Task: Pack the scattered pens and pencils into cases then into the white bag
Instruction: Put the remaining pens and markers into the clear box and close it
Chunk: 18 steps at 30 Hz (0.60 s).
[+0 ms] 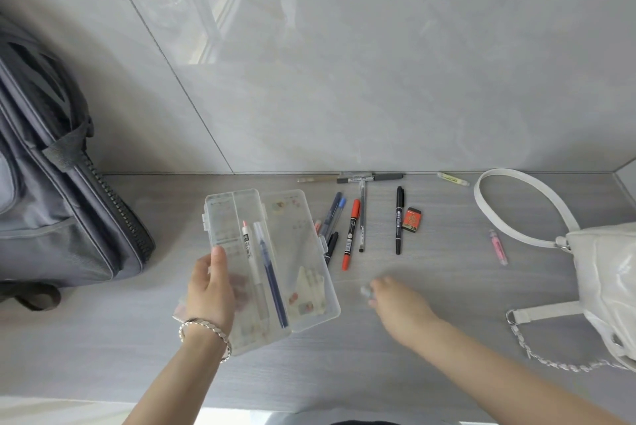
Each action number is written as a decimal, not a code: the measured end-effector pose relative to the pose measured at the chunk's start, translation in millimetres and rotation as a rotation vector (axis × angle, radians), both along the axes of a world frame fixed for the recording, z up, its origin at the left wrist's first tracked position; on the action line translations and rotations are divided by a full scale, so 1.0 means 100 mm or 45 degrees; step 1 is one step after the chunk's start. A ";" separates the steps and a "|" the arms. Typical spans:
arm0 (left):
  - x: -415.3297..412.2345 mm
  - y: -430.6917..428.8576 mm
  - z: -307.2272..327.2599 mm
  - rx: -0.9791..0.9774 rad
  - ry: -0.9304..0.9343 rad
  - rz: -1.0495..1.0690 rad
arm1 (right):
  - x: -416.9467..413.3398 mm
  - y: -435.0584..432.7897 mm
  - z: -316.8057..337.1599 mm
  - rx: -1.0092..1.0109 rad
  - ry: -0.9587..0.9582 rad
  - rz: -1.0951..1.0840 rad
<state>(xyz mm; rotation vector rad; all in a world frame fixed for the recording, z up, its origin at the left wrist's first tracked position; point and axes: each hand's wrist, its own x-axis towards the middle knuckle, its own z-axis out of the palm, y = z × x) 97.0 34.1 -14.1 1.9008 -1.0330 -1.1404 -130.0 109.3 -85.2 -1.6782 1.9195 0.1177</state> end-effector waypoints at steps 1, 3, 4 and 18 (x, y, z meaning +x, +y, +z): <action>-0.02 0.01 -0.01 0.017 0.006 -0.016 | -0.09 -0.05 0.09 -0.059 -0.059 -0.212; -0.10 0.03 -0.02 0.071 0.012 -0.084 | -0.18 -0.18 0.29 -0.242 -0.272 -0.511; -0.14 0.05 -0.03 0.098 0.016 -0.132 | -0.17 -0.25 0.42 -0.329 -0.447 -0.579; -0.70 0.42 0.06 0.142 0.041 -0.570 | 0.38 -0.39 0.85 -0.777 -0.543 -0.408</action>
